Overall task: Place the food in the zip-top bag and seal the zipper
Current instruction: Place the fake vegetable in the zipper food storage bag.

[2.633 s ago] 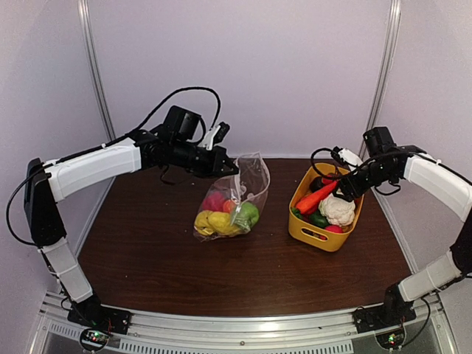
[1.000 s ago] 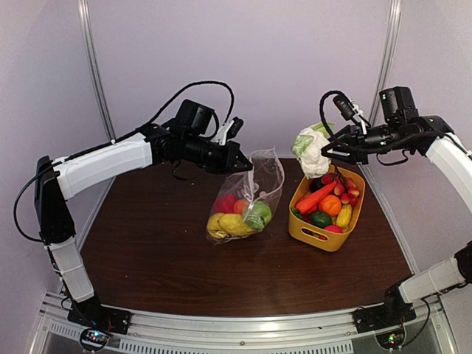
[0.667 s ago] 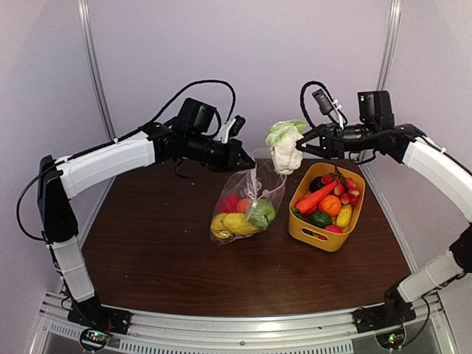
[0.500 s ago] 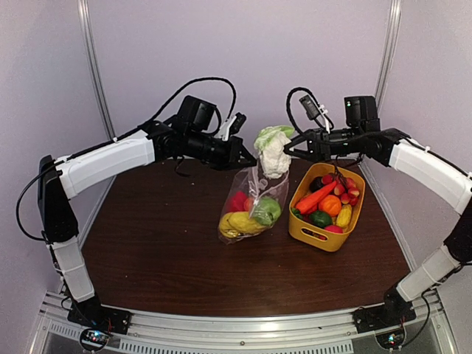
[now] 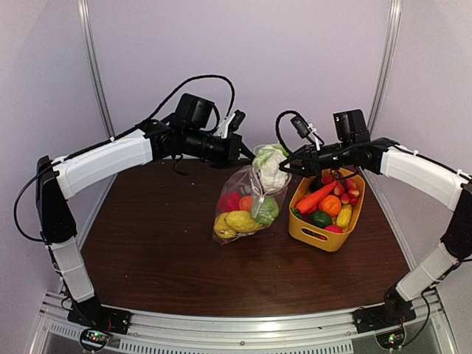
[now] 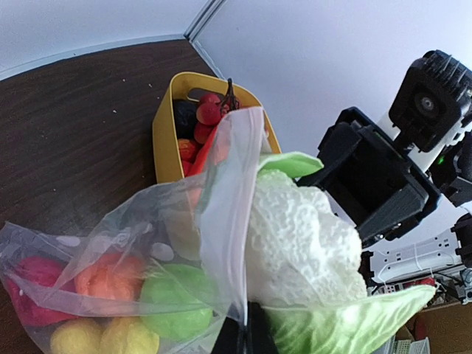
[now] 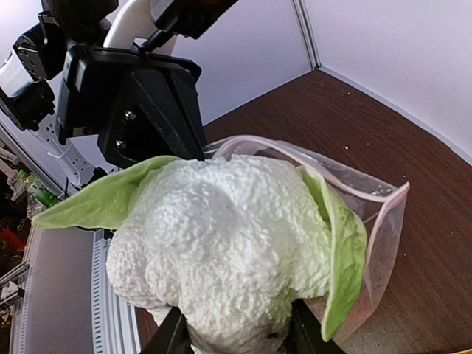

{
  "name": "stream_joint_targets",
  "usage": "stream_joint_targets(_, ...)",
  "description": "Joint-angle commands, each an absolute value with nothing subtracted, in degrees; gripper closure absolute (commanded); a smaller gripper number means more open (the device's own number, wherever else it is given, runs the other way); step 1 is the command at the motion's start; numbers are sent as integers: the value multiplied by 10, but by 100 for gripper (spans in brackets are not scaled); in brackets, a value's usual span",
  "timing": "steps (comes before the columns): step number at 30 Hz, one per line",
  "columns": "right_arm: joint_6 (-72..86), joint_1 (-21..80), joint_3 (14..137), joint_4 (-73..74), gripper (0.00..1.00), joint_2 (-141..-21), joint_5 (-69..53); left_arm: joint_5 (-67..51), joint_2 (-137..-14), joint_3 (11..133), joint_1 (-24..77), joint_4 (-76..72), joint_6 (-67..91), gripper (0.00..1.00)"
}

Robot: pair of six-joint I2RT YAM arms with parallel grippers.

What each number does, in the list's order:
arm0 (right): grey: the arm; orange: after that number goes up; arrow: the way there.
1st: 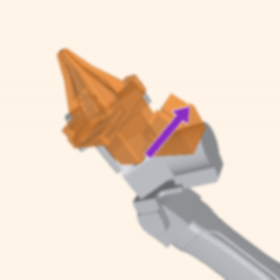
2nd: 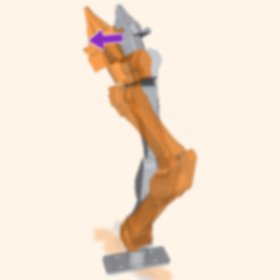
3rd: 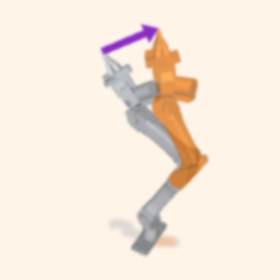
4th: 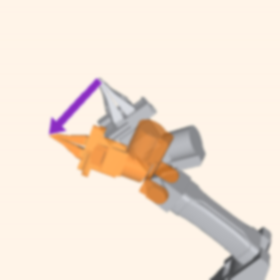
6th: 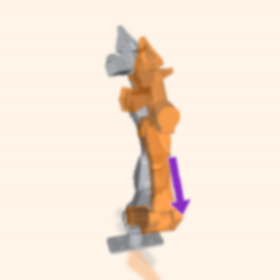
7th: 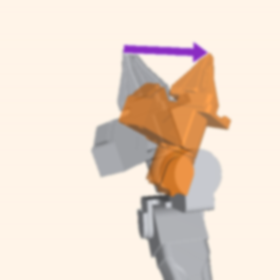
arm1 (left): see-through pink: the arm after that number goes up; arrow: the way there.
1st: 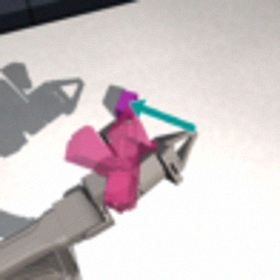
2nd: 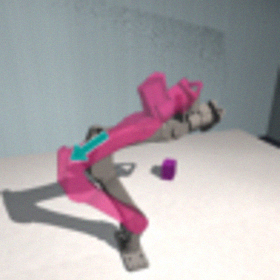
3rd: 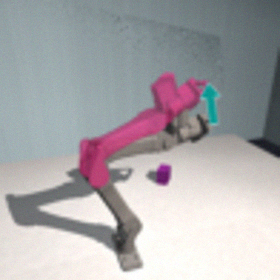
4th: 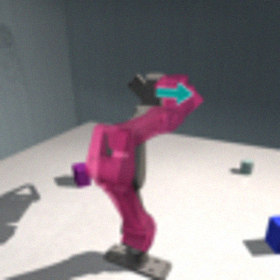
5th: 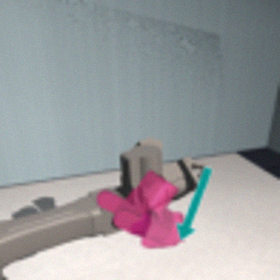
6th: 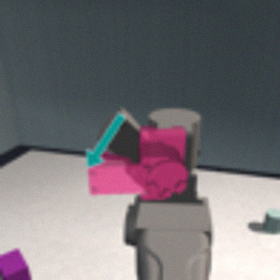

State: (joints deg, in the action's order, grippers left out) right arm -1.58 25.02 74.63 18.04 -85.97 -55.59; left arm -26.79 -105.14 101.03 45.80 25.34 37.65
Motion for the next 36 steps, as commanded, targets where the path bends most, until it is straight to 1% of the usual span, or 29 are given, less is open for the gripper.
stream_joint_targets(1, -60, 257, 750, 225, 65, -870, -434, -286, -1013, 1016, 461, 189, 384, 100)
stream_joint_targets(5, -107, 287, 772, 292, 66, -887, -358, -287, -1015, 1016, 461, 179, 385, 100)
stream_joint_targets(10, -133, 332, 776, 309, 67, -884, -250, -290, -1015, 1016, 461, 174, 387, 100)
stream_joint_targets(12, -130, 345, 788, 314, 67, -889, -201, -291, -1016, 1016, 461, 173, 387, 100)
stream_joint_targets(15, -123, 356, 825, 338, 66, -906, -175, -294, -1019, 1011, 461, 164, 391, 100)
stream_joint_targets(17, -99, 367, 861, 348, 65, -921, -131, -305, -1027, 1011, 461, 155, 402, 100)
stream_joint_targets(18, -83, 369, 880, 353, 62, -929, -115, -310, -1031, 1012, 462, 154, 407, 100)
stream_joint_targets(19, -74, 369, 901, 361, 57, -938, -115, -314, -1035, 1013, 463, 153, 408, 100)
stream_joint_targets(21, -79, 371, 946, 388, 42, -957, -163, -313, -1039, 1012, 465, 153, 406, 100)
stream_joint_targets(22, -88, 372, 982, 414, 38, -966, -198, -311, -1039, 1010, 465, 153, 403, 100)
stream_joint_targets(25, -108, 372, 1064, 502, 34, -981, -243, -265, -1038, 1023, 464, 190, 371, 100)
stream_joint_targets(28, -142, 367, 1106, 572, 27, -951, -260, -142, -1038, 1060, 438, 295, 324, 100)
stream_joint_targets(29, -147, 363, 1111, 580, 25, -934, -273, -119, -1033, 1060, 428, 306, 321, 100)
stream_joint_targets(33, -154, 317, 1106, 569, 14, -860, -346, -124, -1009, 1047, 392, 289, 317, 100)
stream_joint_targets(35, -170, 299, 1094, 564, 12, -835, -349, -121, -1007, 1073, 391, 293, 303, 100)
stream_joint_targets(36, -174, 289, 1084, 560, 12, -825, -334, -100, -1006, 1083, 390, 300, 297, 100)
